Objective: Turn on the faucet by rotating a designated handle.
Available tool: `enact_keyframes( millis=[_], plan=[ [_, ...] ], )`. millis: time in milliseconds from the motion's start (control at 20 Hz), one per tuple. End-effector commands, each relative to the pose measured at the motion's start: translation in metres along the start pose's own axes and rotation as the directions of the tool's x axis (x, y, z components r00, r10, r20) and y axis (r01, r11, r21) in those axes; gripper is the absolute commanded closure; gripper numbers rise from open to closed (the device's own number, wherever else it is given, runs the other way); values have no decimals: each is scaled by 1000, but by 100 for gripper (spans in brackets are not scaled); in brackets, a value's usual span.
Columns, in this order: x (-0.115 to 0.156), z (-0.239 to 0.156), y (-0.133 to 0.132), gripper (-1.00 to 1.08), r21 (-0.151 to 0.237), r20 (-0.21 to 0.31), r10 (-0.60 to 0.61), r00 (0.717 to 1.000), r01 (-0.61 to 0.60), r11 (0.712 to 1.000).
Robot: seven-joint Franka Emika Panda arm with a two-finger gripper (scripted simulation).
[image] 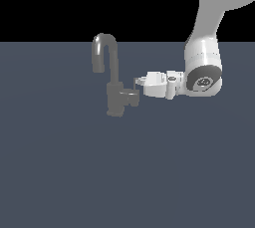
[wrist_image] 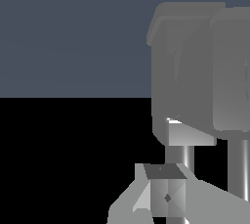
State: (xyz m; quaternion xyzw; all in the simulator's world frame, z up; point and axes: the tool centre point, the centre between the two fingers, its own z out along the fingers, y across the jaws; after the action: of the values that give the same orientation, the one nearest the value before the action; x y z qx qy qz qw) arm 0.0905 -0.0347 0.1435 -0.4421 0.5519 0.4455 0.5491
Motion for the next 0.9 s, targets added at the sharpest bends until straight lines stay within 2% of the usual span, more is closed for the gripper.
enact_keyframes(
  millis=[0,850],
  plan=[
    [0,0,0,108,0,0,0,1000,0,1000],
    [-11,0,46,108,0,0,0,1000,0,1000]
  ],
)
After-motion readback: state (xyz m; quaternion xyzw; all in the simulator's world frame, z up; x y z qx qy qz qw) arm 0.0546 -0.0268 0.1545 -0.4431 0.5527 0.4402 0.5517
